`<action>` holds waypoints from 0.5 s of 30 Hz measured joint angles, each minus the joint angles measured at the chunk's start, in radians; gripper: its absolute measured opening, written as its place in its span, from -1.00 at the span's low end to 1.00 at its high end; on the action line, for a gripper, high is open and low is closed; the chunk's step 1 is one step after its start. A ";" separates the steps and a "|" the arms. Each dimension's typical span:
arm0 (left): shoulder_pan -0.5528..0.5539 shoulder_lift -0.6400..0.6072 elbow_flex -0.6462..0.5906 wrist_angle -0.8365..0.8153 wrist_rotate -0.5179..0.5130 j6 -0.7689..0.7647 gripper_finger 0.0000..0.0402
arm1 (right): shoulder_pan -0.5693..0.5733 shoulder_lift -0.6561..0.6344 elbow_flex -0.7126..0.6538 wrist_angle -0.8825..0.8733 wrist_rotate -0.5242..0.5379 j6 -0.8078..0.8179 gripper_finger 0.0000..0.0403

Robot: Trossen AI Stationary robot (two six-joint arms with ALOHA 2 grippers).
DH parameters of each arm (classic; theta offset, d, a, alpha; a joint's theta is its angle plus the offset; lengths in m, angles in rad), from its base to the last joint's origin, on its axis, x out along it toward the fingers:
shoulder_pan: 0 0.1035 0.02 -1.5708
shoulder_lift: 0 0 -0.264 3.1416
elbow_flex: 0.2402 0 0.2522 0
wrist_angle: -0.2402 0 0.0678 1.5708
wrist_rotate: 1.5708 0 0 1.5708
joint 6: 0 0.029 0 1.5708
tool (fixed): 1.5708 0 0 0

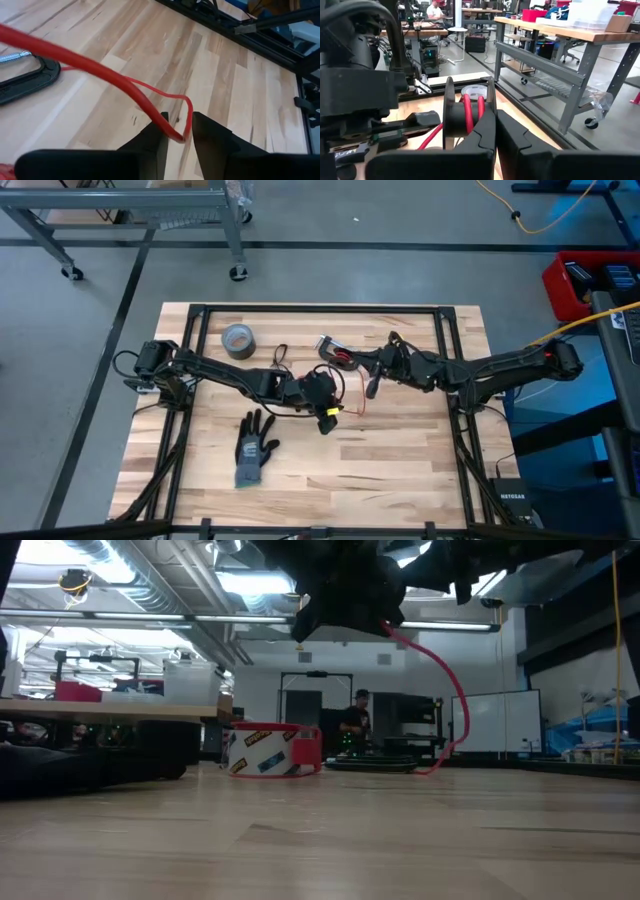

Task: Coil cords
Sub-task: Coil the red wire onto the spool

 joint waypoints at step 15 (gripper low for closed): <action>-0.003 0.000 0.000 -0.023 -0.007 -0.027 -0.68 | 0.000 -0.035 0.000 -0.024 0.022 0.000 -0.97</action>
